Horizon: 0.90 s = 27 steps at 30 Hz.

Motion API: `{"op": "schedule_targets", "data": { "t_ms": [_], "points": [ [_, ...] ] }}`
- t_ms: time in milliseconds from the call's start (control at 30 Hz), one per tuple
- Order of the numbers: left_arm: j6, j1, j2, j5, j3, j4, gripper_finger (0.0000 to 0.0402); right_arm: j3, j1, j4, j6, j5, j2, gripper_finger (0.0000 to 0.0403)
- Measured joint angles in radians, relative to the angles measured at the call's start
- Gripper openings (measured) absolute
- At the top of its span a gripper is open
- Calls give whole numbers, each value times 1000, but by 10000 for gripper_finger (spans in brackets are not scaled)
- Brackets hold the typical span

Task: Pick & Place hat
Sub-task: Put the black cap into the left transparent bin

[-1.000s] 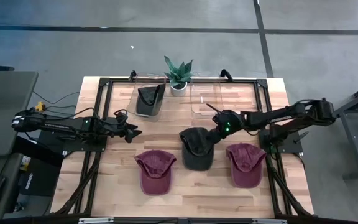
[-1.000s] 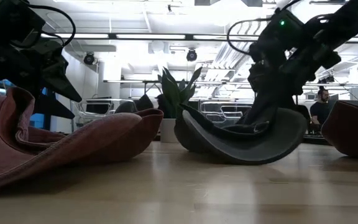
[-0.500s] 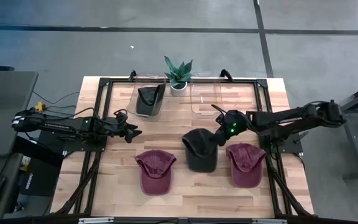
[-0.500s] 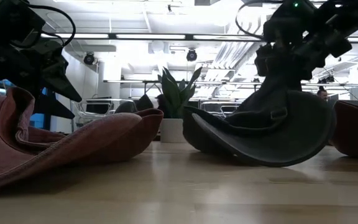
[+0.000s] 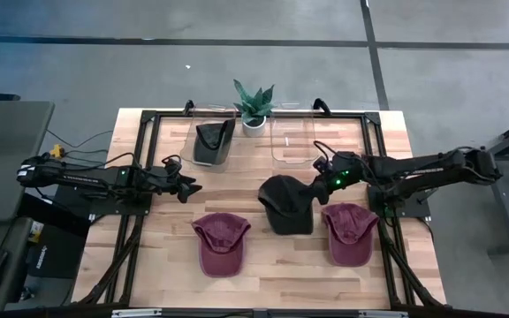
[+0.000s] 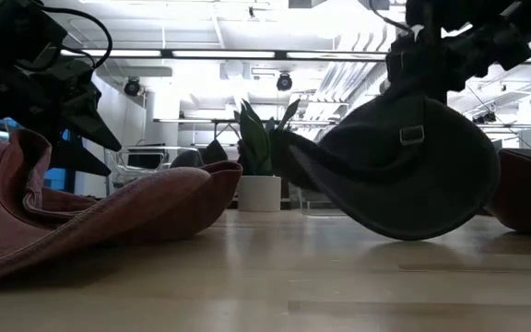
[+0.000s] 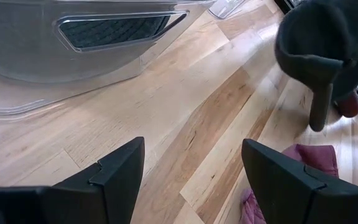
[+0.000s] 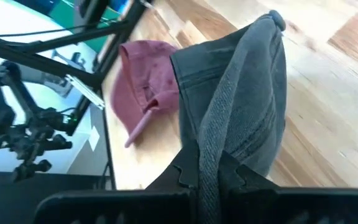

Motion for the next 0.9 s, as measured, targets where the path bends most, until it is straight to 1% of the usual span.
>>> {"op": "schedule_targets", "data": {
  "t_ms": [400, 567, 900],
  "points": [
    [0, 0, 0, 0, 0, 0, 261, 14, 13, 17, -6, 11, -99, 0],
    [0, 0, 0, 0, 0, 0, 261, 85, 0, -10, -66, 14, -99, 0],
    [0, 0, 0, 0, 0, 0, 261, 276, -17, -186, -192, 17, -34, 0]
  ]
}}
